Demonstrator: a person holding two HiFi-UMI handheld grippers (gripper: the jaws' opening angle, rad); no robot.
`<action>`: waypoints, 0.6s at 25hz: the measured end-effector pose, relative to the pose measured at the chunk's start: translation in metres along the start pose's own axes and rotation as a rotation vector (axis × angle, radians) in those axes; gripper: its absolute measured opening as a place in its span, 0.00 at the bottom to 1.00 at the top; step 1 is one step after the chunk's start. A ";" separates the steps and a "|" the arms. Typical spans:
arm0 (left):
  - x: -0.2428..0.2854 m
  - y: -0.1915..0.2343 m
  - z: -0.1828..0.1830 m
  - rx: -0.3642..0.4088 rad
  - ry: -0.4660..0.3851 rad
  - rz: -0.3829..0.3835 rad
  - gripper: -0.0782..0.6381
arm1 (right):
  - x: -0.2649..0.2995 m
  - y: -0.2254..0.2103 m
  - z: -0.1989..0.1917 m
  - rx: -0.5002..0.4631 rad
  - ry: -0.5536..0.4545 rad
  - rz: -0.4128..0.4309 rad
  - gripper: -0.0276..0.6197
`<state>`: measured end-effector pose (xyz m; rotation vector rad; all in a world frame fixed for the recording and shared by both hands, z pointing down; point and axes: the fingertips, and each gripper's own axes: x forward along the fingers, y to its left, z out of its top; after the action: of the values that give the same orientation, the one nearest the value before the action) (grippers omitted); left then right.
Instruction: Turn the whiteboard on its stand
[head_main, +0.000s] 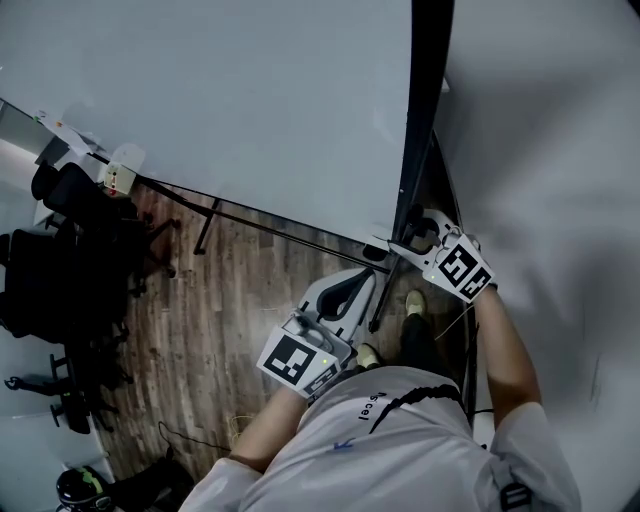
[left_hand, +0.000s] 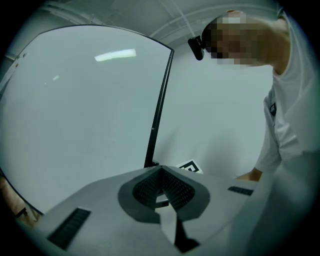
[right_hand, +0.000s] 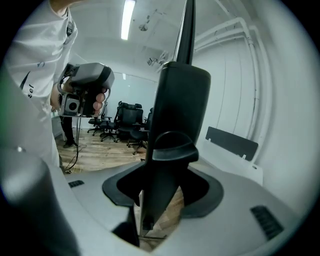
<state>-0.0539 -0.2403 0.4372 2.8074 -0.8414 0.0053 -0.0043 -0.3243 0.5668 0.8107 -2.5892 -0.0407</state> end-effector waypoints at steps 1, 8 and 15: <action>0.008 0.002 -0.001 0.001 -0.003 0.001 0.11 | -0.001 -0.009 -0.005 0.002 0.004 0.002 0.37; 0.052 -0.004 0.003 -0.025 0.004 -0.032 0.11 | -0.024 -0.050 -0.013 0.034 0.043 -0.046 0.37; 0.095 -0.019 0.013 -0.030 0.011 -0.074 0.11 | -0.040 -0.111 -0.013 0.088 0.055 -0.125 0.34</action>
<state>0.0353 -0.2788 0.4263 2.8057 -0.7285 -0.0041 0.0904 -0.3929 0.5464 0.9904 -2.5011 0.0579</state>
